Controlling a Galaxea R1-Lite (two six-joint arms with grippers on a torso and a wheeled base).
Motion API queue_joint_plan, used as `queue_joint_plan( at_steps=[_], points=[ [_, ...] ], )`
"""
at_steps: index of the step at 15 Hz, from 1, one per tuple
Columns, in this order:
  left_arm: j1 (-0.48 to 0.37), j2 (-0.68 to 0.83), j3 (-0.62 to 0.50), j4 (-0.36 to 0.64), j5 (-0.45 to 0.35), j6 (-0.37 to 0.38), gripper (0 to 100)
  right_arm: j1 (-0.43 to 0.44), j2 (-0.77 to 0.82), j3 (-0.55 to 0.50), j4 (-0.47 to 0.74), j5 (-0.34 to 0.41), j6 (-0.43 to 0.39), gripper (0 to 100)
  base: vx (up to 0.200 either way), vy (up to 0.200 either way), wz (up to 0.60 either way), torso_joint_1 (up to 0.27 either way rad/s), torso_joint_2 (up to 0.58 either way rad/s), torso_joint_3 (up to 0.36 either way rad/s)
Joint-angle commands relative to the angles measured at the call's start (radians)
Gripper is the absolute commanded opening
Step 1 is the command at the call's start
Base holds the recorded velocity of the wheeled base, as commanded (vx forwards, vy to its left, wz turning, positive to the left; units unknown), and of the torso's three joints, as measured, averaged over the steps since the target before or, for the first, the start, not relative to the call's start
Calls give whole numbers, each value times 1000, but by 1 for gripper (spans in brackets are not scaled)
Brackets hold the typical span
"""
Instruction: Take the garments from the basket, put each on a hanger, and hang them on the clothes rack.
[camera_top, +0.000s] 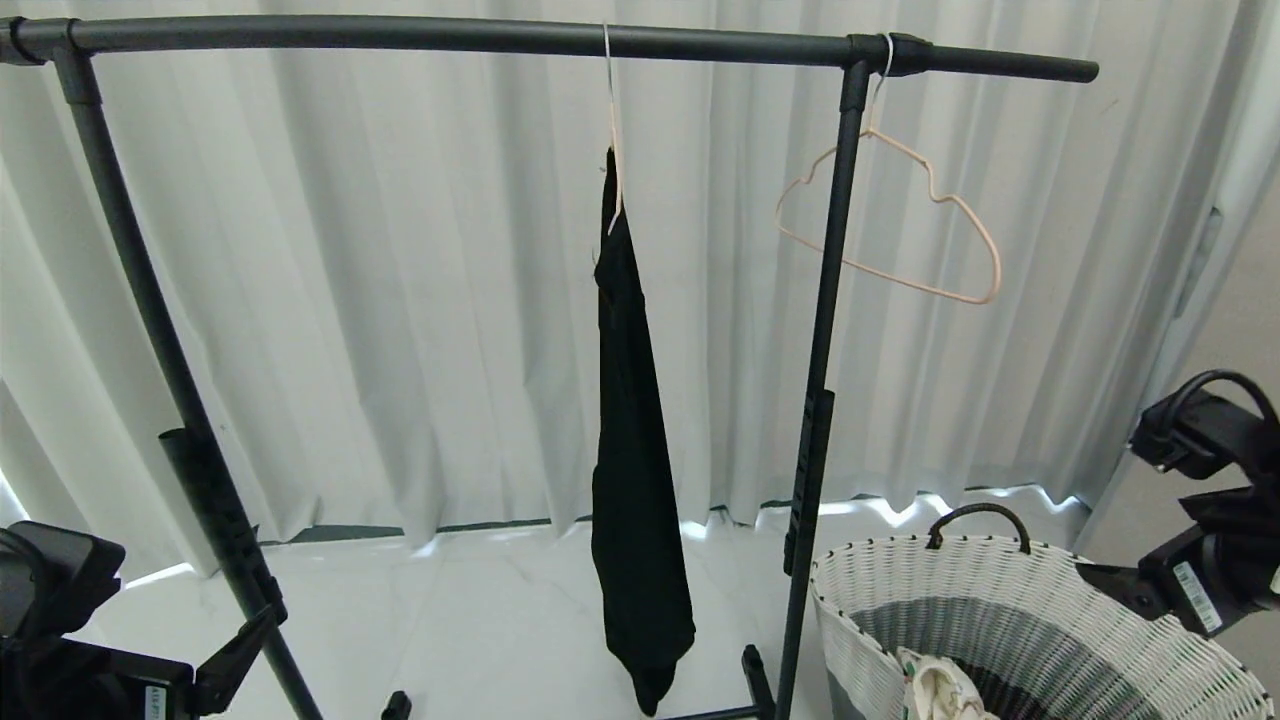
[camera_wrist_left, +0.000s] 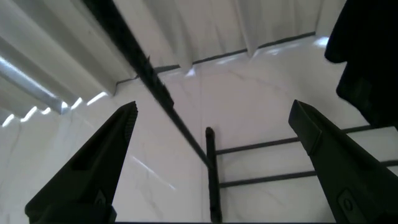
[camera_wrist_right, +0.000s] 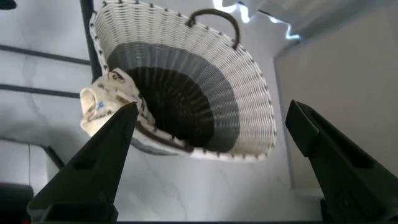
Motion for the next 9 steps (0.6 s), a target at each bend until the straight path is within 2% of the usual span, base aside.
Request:
queue_joint_plan(
  at_steps=[1,3,5,7,9],
  points=[
    [-54,-12,-12,0,2,11,100,0,48,91,-27,58,-98,100,0,0,0,0,0,0],
    [-73,-12,-13,0,3,9,100,5,123,126,-28,69,-181,100,0,0,0,0,0,0],
    [-73,-10,-15,0,3,9,100,19,186,125,-40,75,-185,100,0,0,0,0,0,0],
    [-73,-10,-18,0,3,8,100,70,327,126,-151,83,-185,100,0,0,0,0,0,0],
    [-73,-12,-16,0,20,8,100,123,418,126,-198,83,-184,100,0,0,0,0,0,0]
  ],
)
